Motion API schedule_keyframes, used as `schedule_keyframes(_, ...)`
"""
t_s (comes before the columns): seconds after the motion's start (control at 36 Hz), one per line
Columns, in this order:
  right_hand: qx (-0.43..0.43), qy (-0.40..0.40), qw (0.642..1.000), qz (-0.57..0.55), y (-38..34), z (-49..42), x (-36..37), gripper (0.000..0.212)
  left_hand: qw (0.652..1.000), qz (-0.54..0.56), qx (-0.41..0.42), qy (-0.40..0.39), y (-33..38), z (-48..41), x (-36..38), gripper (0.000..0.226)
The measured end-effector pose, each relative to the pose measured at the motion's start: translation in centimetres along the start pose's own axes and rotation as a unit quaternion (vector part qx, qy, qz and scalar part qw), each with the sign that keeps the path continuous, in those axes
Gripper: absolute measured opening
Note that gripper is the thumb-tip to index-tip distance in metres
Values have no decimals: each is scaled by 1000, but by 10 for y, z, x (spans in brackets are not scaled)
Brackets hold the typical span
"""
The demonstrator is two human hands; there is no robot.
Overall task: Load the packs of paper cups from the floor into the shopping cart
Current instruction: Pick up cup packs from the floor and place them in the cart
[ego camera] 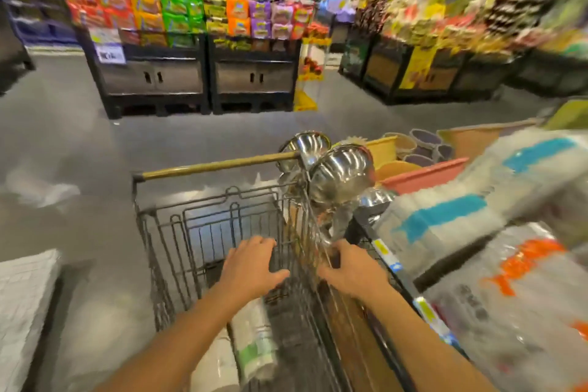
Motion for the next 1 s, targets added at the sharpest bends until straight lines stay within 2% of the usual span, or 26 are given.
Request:
schedule_keyframes(0.11, 69, 98, 992, -32, 33, 116, -45, 57, 986, -101, 133, 3, 85, 38, -46, 72)
schedule_keyframes(0.25, 183, 178, 966, -36, 88, 264, -70, 55, 936, -190, 296, 23, 211, 111, -60, 66)
schedule_keyframes(0.36, 289, 200, 936, -33, 131, 395, -62, 55, 886, -212, 412, 14, 307, 189, -39, 64)
schedule_keyframes(0.44, 364, 223, 903, -55, 159, 496, -35, 50, 836, -238, 495, -4, 369, 261, -8, 63)
schedule_keyframes(0.5, 407, 231, 881, -68, 174, 566, -9, 55, 799, -255, 545, -17, 407, 315, 17, 59)
schedule_keyframes(0.61, 506, 260, 818, -86, 201, 701, 56, 52, 719, -273, 638, -52, 467, 430, 75, 61)
schedule_keyframes(0.69, 574, 262, 765, -128, 205, 800, 116, 40, 655, -292, 694, -65, 499, 530, 125, 60)
schedule_keyframes(0.83, 660, 265, 683, -166, 190, 961, 226, 30, 543, -287, 781, -116, 527, 709, 207, 66)
schedule_keyframes(0.89, 696, 268, 642, -179, 177, 1022, 272, 26, 496, -293, 806, -136, 532, 777, 237, 61)
schedule_keyframes(1.0, 746, 287, 561, -214, 141, 1125, 354, 40, 418, -266, 850, -181, 527, 898, 291, 58)
Point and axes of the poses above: each hand's wrist, its own z-axis away from the middle knuckle, its own x-axis out of the palm, y = z × x, the point moved 2 cm from there along -z, towards the middle knuckle, and after that the axes turned 10 degrees about -y, right-handed, at the moved point
